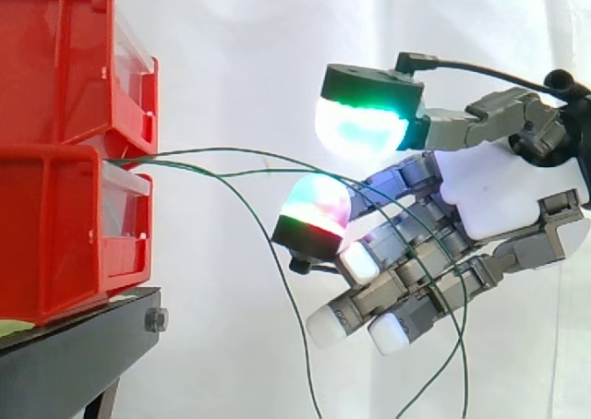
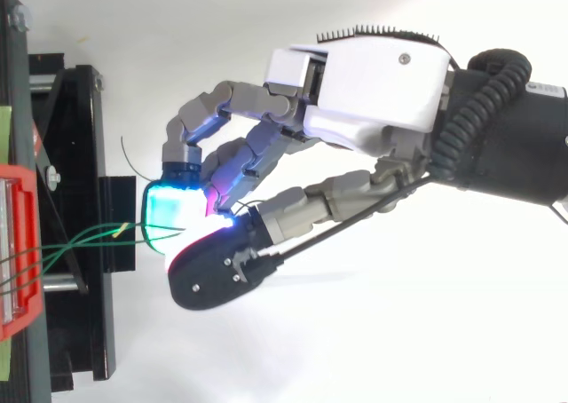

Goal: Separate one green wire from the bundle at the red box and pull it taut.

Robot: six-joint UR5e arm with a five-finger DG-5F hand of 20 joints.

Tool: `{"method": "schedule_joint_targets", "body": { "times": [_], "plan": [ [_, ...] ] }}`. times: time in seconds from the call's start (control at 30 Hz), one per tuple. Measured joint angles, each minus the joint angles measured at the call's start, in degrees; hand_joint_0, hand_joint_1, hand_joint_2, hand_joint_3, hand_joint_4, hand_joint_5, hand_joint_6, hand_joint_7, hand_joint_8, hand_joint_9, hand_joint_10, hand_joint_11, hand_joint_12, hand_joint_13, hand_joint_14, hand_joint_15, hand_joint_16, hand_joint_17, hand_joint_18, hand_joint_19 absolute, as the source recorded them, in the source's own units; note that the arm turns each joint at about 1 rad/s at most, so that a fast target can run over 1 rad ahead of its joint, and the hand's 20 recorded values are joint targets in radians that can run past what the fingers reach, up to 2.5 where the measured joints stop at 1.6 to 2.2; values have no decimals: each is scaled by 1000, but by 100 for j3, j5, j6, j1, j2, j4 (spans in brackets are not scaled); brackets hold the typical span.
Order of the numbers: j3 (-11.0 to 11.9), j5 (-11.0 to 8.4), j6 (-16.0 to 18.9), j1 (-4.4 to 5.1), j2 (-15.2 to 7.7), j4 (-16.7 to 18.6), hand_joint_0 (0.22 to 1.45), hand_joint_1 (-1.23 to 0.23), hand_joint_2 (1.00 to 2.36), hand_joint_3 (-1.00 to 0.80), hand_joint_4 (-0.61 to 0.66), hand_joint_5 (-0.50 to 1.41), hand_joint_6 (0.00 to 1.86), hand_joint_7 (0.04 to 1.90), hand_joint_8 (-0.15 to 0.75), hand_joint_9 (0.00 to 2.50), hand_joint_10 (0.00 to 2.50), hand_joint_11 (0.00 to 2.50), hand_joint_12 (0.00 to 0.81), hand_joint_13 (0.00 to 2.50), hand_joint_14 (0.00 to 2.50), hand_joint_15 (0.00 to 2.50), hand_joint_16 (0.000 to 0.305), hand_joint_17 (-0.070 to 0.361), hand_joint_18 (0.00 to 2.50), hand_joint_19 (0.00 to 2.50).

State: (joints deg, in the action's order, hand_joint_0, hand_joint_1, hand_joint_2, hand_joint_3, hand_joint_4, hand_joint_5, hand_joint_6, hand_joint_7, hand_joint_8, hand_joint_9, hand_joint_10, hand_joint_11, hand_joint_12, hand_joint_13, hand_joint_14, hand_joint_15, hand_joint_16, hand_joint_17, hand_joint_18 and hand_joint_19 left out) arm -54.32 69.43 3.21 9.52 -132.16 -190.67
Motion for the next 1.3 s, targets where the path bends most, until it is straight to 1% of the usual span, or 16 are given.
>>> {"method": "schedule_joint_targets", "body": {
  "times": [0.17, 0.27, 0.33, 0.4, 0.47, 0.53, 0.63, 0.8, 0.87, 0.9, 0.97, 1.1, 1.2, 1.27, 1.3],
  "plan": [
    [0, 0, -4, 0, -1, -3, 557, -748, 1014, -317, 112, -132, 859, 998, 259, 910, 21, 576, 337, 559, 13, 332, 47, 107, 527, 536],
    [0, 0, -5, 1, -2, -4, 566, -774, 1017, -254, 101, -133, 857, 1037, 259, 909, 21, 576, 336, 561, 13, 329, 47, 106, 524, 536],
    [0, 0, -4, 1, -3, 1, 570, -783, 1018, -222, 98, -135, 871, 1028, 258, 909, 19, 579, 335, 560, 13, 329, 47, 105, 526, 540],
    [0, 0, -5, 3, -3, 6, 569, -758, 1018, -234, 112, -135, 875, 1021, 258, 910, 19, 578, 334, 561, 13, 331, 47, 105, 529, 539],
    [0, 0, -5, 4, -3, 7, 561, -700, 1015, -301, 119, -133, 879, 990, 264, 925, 21, 577, 336, 569, 13, 328, 47, 106, 535, 545],
    [0, 0, -4, 4, -3, 7, 560, -655, 1011, -366, 118, -126, 875, 1004, 272, 958, 19, 581, 337, 580, 13, 329, 47, 106, 545, 545],
    [0, 0, -5, 5, -3, 10, 559, -591, 1011, -378, 120, -123, 873, 1011, 269, 961, 19, 576, 336, 587, 13, 333, 47, 106, 548, 545],
    [-3, 0, -5, 4, -3, 6, 558, -575, 1010, -381, 123, -121, 871, 1018, 269, 967, 21, 580, 337, 593, 13, 332, 47, 106, 552, 545],
    [-5, 0, -5, 4, -3, 3, 558, -610, 1010, -381, 121, -121, 871, 1013, 274, 971, 19, 582, 338, 596, 13, 336, 47, 106, 553, 545],
    [-4, 0, -5, 5, -3, 1, 563, -673, 1010, -381, 124, -120, 870, 1011, 271, 973, 21, 574, 337, 596, 13, 332, 47, 106, 554, 537],
    [-4, 0, -5, 4, -3, -2, 574, -746, 1011, -366, 117, -119, 869, 1023, 272, 972, 21, 570, 336, 594, 13, 329, 46, 104, 561, 537],
    [-3, 0, -5, 4, -3, -5, 600, -835, 1013, -337, 94, -123, 873, 1041, 258, 947, 19, 580, 330, 594, 13, 328, 46, 103, 563, 530],
    [-3, 0, -5, 3, -3, -5, 598, -839, 1011, -363, 112, -128, 878, 1011, 257, 947, 21, 587, 327, 592, 14, 330, 46, 103, 565, 529],
    [-5, 0, -5, 2, -3, -5, 577, -821, 1004, -447, 120, -127, 879, 995, 257, 948, 21, 585, 329, 594, 13, 325, 46, 104, 569, 528],
    [-5, 0, -5, 1, -3, -6, 575, -819, 1004, -451, 120, -127, 878, 996, 258, 949, 21, 577, 329, 594, 13, 325, 46, 104, 570, 525]
  ]
}}
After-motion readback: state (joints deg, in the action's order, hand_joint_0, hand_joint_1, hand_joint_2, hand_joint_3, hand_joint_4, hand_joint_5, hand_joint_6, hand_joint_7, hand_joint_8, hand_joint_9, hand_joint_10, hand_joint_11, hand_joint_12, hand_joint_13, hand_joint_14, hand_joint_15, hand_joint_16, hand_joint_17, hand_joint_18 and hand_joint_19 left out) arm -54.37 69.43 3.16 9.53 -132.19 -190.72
